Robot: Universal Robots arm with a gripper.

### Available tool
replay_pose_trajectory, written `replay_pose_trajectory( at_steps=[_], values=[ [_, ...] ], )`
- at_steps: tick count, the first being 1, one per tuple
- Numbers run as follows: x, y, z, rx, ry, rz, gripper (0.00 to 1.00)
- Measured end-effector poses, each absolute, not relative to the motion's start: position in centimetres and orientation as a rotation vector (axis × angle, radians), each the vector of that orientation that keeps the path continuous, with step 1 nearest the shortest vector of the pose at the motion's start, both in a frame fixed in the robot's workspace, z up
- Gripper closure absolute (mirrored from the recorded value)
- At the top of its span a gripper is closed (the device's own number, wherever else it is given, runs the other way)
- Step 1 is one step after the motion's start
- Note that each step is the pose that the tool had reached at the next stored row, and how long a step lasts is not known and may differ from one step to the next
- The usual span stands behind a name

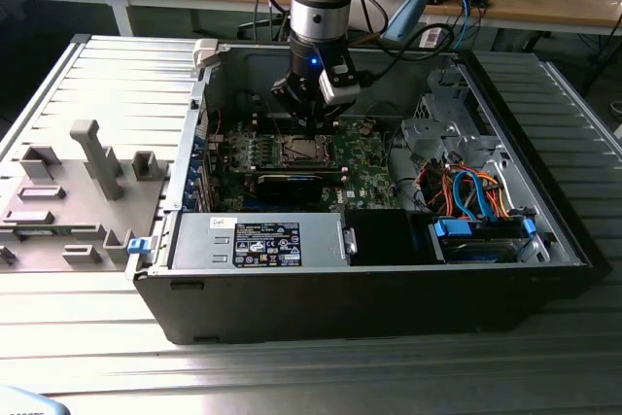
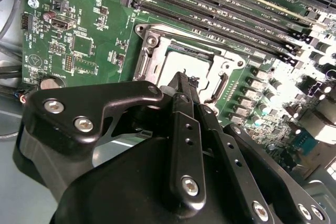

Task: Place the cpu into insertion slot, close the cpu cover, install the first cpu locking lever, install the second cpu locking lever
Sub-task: 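Install the first cpu locking lever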

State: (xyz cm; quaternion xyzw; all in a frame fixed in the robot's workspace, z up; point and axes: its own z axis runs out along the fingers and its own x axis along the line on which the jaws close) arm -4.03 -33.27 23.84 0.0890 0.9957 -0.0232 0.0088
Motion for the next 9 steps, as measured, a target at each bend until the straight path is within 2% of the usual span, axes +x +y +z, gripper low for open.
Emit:
replay_pose_trajectory(
  at_steps=[9],
  values=[
    [-4.03, -33.27, 23.84, 0.247, 3.113, -0.072, 0.89]
  ],
)
